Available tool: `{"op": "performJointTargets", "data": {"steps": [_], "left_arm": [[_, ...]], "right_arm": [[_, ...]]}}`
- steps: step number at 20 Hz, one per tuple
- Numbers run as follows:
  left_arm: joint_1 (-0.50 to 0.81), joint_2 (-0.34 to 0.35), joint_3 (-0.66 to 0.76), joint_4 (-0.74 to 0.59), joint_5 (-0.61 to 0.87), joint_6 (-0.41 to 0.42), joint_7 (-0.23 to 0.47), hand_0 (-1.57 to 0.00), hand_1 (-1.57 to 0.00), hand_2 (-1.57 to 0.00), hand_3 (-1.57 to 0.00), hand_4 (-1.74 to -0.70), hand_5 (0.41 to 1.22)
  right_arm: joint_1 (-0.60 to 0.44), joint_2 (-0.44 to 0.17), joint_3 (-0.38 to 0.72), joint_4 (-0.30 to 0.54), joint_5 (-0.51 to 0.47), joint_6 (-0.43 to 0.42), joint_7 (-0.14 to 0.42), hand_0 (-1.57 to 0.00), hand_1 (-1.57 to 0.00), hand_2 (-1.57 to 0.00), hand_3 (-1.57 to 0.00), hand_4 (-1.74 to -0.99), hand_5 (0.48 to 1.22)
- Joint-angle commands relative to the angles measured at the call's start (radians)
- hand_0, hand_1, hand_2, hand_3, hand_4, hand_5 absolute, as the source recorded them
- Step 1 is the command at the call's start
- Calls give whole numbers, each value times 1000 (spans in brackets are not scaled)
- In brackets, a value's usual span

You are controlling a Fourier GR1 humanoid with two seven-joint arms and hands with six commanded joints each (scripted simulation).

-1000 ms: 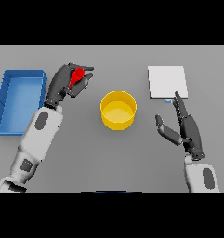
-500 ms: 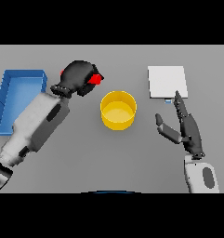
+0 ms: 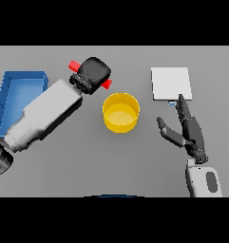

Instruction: Pick up the red beaker and tilt it to pour out 1 green nut into yellow bowl. Pick up the yellow bowl and place it on the metallic measuring scale.

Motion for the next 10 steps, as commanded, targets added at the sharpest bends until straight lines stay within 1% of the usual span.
{"op": "performJointTargets", "data": {"steps": [1,2,3,5,6,7,10], "left_arm": [[-12,-9,-24,8,-14,-18,8,-1571,-1571,-1571,-1267,-1699,1218],[-26,-10,-47,15,-25,-24,-6,-1571,-1571,-1571,-1239,-1704,1219],[-45,-13,-69,22,-35,-42,-18,-1571,-1571,-1571,-1203,-1709,1219],[-84,-23,-114,34,-63,-51,-38,-1571,-1571,-1571,-1336,-1719,1220],[-104,-31,-139,59,-82,-41,-53,-1571,-1571,-1571,-1383,-1723,1220],[-117,-33,-164,76,-100,-31,-66,-1571,-1571,-1571,-1420,-1726,1220],[-141,-35,-228,71,-135,-44,-73,-1571,-1571,-1571,-1494,-1733,1221]], "right_arm": [[0,-2,-5,-2,-11,6,0,1,1,1,1,-1303,619],[1,1,-9,-10,-20,4,12,1,1,1,1,-1299,612],[5,0,-11,-2,-15,0,10,1,1,1,1,-1301,607],[15,1,1,-12,-8,7,-9,1,1,1,1,-1297,607],[4,-1,0,-6,-8,8,-6,1,1,1,1,-1299,605],[5,-2,-2,-2,-6,6,0,1,1,1,1,-1300,601],[1,-10,-6,-5,6,-5,2,1,1,1,1,-1299,601]]}}
